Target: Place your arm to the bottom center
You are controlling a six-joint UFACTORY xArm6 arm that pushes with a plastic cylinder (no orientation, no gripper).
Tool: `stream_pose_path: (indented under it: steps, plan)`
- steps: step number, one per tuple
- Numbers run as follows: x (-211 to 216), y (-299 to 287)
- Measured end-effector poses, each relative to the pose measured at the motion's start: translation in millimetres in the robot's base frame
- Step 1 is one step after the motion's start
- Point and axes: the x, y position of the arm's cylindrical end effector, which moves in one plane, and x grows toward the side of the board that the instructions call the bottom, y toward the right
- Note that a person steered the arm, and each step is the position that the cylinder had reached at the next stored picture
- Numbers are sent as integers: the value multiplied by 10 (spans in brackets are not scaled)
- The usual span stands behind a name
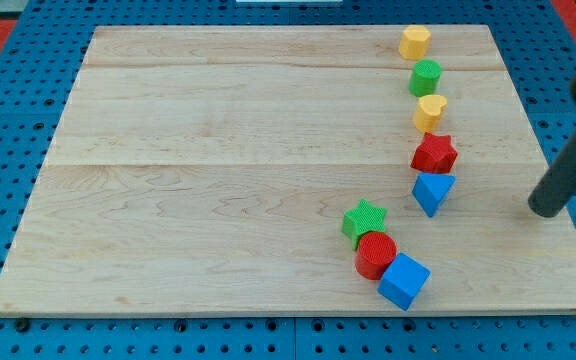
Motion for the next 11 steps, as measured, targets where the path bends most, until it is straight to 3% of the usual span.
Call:
stream_pose_path:
  steps: [2, 3, 4, 5, 6, 7, 8, 9, 11]
  plan:
    - [-1535, 401]
    - [-1972, -169]
    - [-2083, -161]
    - [-2914, -279]
    - [-3151, -461]
    - [-3146, -997]
    - [-3137, -2154]
    - [-2675, -2809]
    - [-471, -2861]
